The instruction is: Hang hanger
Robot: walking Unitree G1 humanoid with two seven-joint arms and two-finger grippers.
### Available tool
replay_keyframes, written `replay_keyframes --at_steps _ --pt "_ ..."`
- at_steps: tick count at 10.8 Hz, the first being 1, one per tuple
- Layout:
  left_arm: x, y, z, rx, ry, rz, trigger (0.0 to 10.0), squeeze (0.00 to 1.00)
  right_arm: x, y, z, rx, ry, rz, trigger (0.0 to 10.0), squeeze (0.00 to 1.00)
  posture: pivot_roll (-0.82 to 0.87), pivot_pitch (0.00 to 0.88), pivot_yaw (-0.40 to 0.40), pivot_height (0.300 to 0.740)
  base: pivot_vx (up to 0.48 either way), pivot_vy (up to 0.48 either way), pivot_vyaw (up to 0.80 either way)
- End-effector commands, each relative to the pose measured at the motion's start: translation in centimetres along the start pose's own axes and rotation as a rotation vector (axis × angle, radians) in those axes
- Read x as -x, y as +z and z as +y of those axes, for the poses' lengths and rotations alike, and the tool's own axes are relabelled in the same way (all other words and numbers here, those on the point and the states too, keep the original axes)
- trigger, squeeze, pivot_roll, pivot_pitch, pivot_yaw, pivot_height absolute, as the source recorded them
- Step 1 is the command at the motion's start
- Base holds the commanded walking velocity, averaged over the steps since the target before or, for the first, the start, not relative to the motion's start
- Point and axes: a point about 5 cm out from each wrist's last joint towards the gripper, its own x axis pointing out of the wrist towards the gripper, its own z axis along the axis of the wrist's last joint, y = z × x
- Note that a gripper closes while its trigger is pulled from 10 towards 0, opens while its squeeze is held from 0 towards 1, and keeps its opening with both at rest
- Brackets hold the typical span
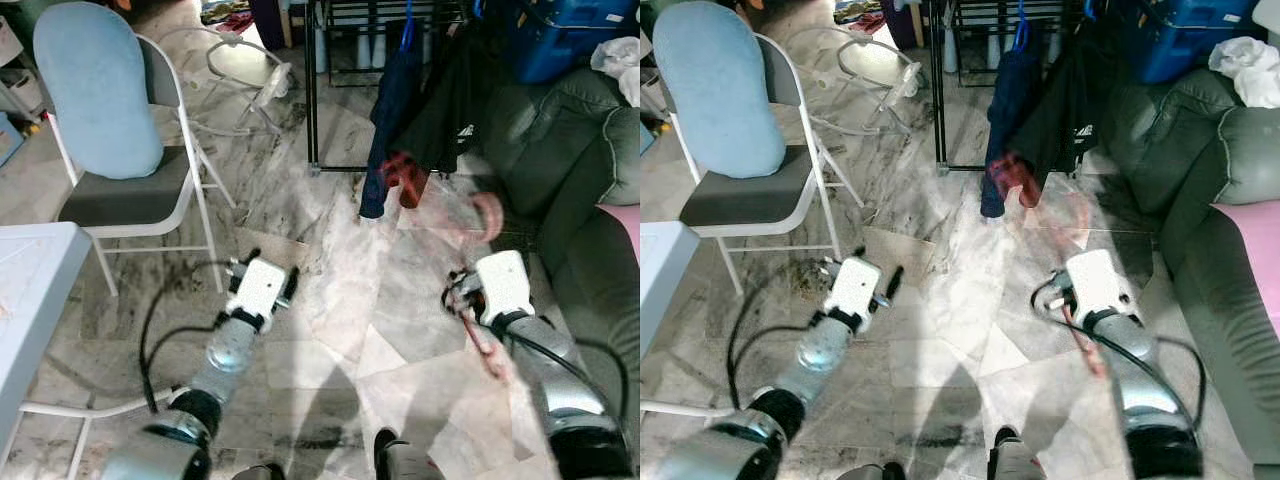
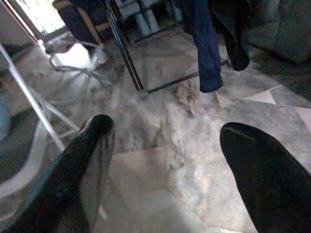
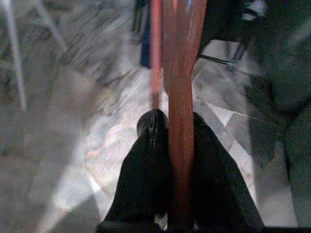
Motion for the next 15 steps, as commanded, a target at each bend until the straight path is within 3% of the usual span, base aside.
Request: replay_keyframes --at_steps 1,2,4,5,8,11,13,14,15 --pt "0.5 -0.8 0.3 0.032 0.005 0.039 10.0 0.20 0.4 0.1 -0.1 -0.034 -0.061 -0.017 10.0 0.00 -0.27 0.139 0.071 0.740 0.000 0.000 0.00" --pt "0.5 -0.9 0.0 0.054 -0.007 0.046 10.0 0.00 0.8 -0.5 0.6 -0.076 -0.098 -0.010 10.0 0.00 -0.27 0.132 0.072 0.740 0.000 0.000 0.00" --pt "0.4 -1.0 -0.1 0.097 0.007 0.068 10.0 0.00 1.2 -1.4 3.5 -0.114 -0.074 0.011 10.0 0.00 -0.28 0.110 0.073 0.740 0.000 0.000 0.00" --pt "0.4 -1.1 -0.1 0.128 0.023 0.086 10.0 0.00 1.2 -1.5 4.1 -0.100 -0.061 0.013 10.0 0.00 -0.28 0.104 0.073 0.740 0.000 0.000 0.00" --pt "-0.1 -0.7 0.2 0.170 0.053 0.093 10.0 0.00 1.1 -0.9 5.2 -0.096 -0.044 0.006 10.0 0.00 -0.29 0.100 0.071 0.740 0.266 0.000 0.00" --pt "-0.6 0.1 -0.5 0.202 0.036 0.069 10.0 0.00 1.2 -0.7 7.2 -0.083 0.057 0.015 10.0 0.00 -0.29 0.109 0.069 0.740 0.361 0.000 0.00" --pt "-0.6 0.1 -0.6 0.209 0.034 0.067 10.0 0.00 1.3 -0.8 7.4 -0.071 0.067 0.017 10.0 0.00 -0.29 0.110 0.070 0.740 0.366 0.000 0.00" --pt "-0.7 0.3 -0.5 0.204 0.044 0.062 10.0 0.22 1.3 -0.8 7.4 -0.074 0.065 0.017 10.0 0.00 -0.30 0.107 0.073 0.740 0.364 0.000 0.00" --pt "-0.8 0.5 -0.5 0.221 0.043 0.053 10.0 1.00 1.3 -0.8 7.3 -0.076 0.066 0.017 10.0 0.00 -0.30 0.104 0.075 0.740 0.368 0.000 0.00"
